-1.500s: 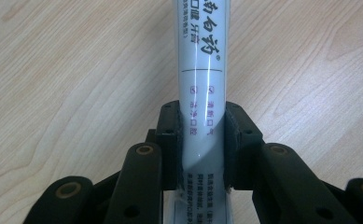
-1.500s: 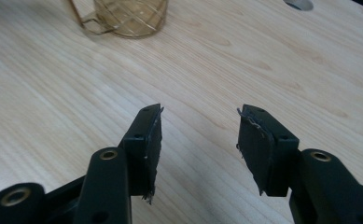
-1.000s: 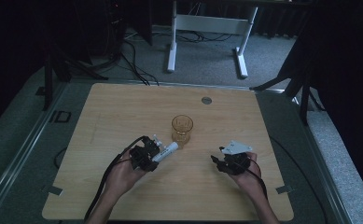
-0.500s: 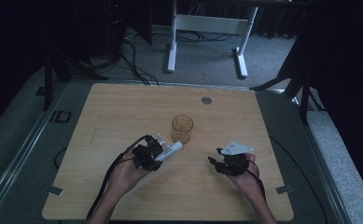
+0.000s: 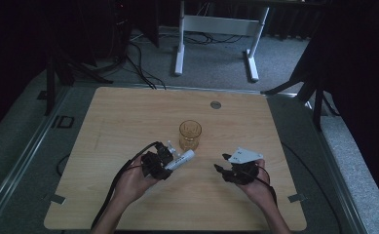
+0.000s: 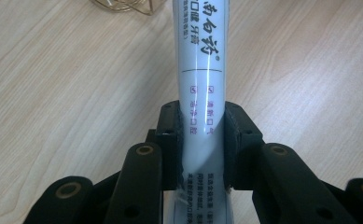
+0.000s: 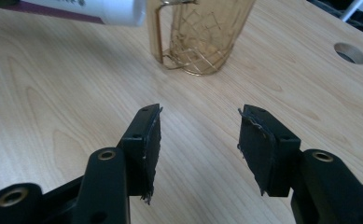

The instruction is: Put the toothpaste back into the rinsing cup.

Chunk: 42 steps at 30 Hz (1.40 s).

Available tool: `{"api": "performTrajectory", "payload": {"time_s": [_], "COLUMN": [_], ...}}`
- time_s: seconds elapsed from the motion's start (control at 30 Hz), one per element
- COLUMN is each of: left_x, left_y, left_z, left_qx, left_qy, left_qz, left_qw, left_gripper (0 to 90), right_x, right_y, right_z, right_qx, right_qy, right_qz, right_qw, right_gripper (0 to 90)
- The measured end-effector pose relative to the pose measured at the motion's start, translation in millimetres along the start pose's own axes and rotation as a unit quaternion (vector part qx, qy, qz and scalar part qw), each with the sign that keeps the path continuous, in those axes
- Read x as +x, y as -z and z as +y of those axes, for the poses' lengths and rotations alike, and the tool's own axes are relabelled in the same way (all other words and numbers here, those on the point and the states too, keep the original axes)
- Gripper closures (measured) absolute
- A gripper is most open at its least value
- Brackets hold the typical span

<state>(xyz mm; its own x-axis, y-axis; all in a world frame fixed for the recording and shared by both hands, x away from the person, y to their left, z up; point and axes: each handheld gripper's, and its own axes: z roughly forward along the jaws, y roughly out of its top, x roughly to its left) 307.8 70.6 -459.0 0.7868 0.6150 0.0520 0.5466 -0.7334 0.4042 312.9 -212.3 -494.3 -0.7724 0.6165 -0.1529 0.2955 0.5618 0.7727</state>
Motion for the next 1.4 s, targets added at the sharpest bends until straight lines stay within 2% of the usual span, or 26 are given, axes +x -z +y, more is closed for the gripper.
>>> {"api": "performTrajectory", "payload": {"time_s": [0.6,0.97,1.4], "left_x": [-5.7,-9.7,-12.7], "left_y": [-2.4,-4.4,-6.4], "left_z": [2.5,5.5,10.4], "left_qx": [0.005,0.015,0.024], "left_qy": [-0.037,-0.049,-0.066], "left_qz": [-0.009,-0.012,-0.021], "left_qw": [0.9993,0.9986,0.9973], "left_gripper": [71.4,71.4,71.4], "right_x": [6.4,13.6,22.4], "right_y": [7.7,10.3,8.5], "right_z": [13.4,20.9,23.8], "right_qx": [-0.002,0.008,0.023], "right_qy": [0.06,0.121,0.165], "right_qz": [0.016,0.017,0.021], "right_qw": [0.9981,0.9925,0.9859], "right_gripper": [48.7,48.9,49.0]}}
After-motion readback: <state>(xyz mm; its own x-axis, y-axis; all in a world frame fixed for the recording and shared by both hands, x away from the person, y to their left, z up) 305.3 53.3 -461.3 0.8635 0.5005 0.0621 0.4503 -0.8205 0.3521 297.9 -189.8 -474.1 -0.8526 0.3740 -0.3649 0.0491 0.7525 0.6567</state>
